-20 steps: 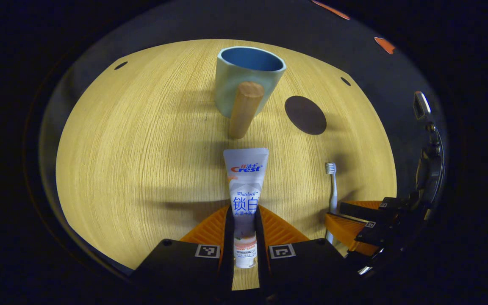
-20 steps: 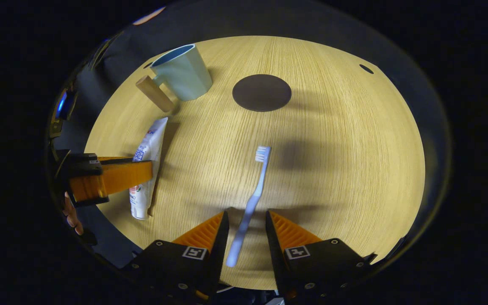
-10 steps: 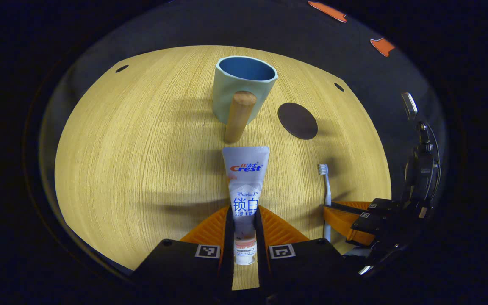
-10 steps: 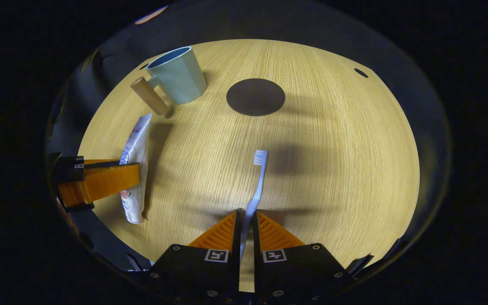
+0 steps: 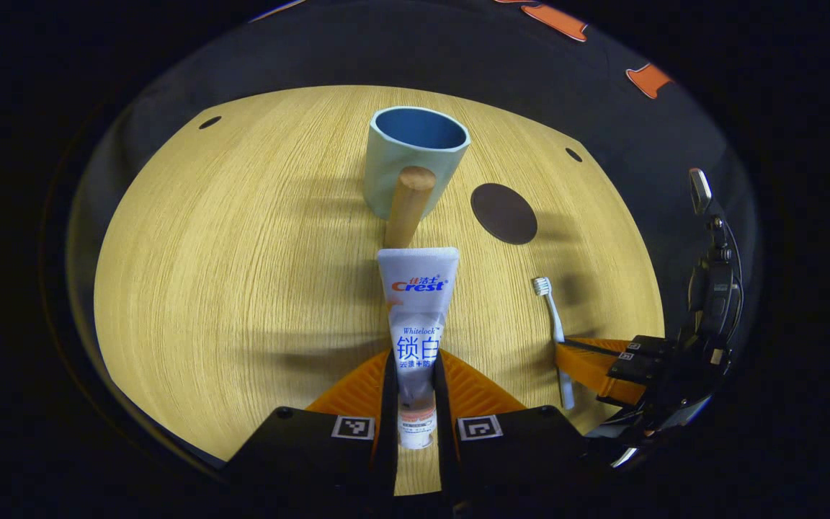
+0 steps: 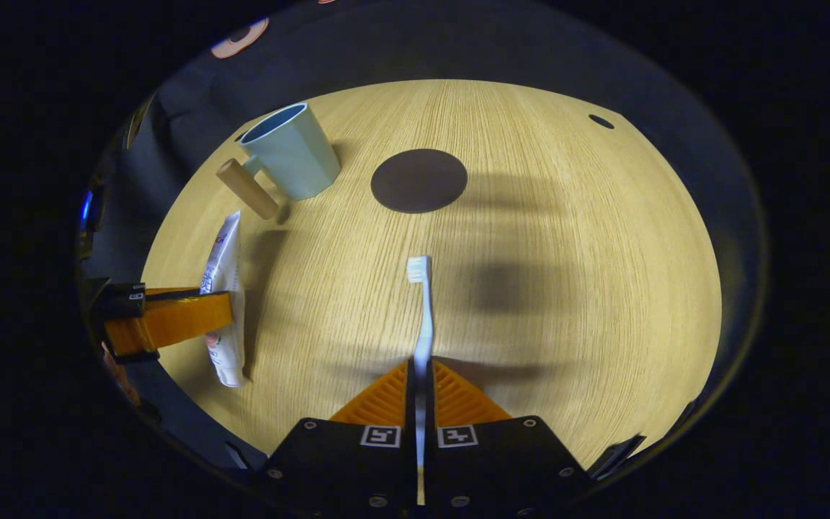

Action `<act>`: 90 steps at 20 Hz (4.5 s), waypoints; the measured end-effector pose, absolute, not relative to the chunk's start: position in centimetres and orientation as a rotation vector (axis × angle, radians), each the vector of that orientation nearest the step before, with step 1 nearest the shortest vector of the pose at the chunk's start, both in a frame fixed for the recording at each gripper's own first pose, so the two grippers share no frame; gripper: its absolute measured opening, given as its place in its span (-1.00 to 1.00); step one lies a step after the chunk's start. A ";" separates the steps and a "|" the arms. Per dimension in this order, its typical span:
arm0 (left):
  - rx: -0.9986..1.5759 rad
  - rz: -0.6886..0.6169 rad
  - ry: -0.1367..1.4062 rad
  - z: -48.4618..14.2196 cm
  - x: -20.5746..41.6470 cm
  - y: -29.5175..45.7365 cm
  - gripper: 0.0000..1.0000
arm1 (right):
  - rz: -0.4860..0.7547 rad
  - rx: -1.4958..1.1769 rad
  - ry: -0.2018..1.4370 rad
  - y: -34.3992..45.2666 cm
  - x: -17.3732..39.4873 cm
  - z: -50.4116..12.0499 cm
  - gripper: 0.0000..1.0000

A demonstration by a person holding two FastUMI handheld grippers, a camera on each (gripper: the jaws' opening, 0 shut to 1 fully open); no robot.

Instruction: Put the toothbrush and toothpaste on the desktop into the cup, then pick up the cup and place it on the coaster on the desktop.

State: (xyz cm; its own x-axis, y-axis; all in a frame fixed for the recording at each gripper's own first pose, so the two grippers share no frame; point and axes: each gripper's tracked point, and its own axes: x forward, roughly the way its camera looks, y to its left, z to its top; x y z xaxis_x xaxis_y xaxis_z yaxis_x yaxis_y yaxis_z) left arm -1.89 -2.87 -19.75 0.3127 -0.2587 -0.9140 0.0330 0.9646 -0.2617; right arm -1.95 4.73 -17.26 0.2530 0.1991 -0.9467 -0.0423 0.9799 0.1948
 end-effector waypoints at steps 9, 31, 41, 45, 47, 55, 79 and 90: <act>-0.213 -0.238 1.154 -18.7 -1.0 -2.4 -0.43 | 0.214 0.228 1.139 4.4 -0.3 -13.6 -0.92; -0.157 -0.179 0.574 -9.5 6.4 0.5 -0.44 | 0.290 0.310 0.799 4.8 2.4 -9.3 -0.92; -0.198 -0.111 0.290 -5.3 11.3 1.7 -0.44 | 0.286 0.367 0.701 3.9 4.2 -8.3 -0.92; -0.199 -0.102 0.216 -4.5 13.6 2.2 -0.45 | 0.289 0.381 0.661 3.5 4.6 -7.9 -0.92; -0.202 -0.094 0.196 -4.6 14.5 2.4 -0.45 | 0.294 0.378 0.644 3.2 4.9 -7.8 -0.92; -0.220 -0.101 0.206 -6.7 17.4 1.9 -0.45 | 0.297 0.405 0.561 2.4 7.9 -7.1 -0.92; -0.228 -0.103 0.320 -11.3 17.0 1.6 -0.29 | 0.302 0.604 0.224 4.7 15.7 -0.6 -0.92; -0.203 -0.116 0.257 -11.6 14.6 3.4 0.00 | 0.364 0.613 0.066 7.7 18.2 2.7 -0.92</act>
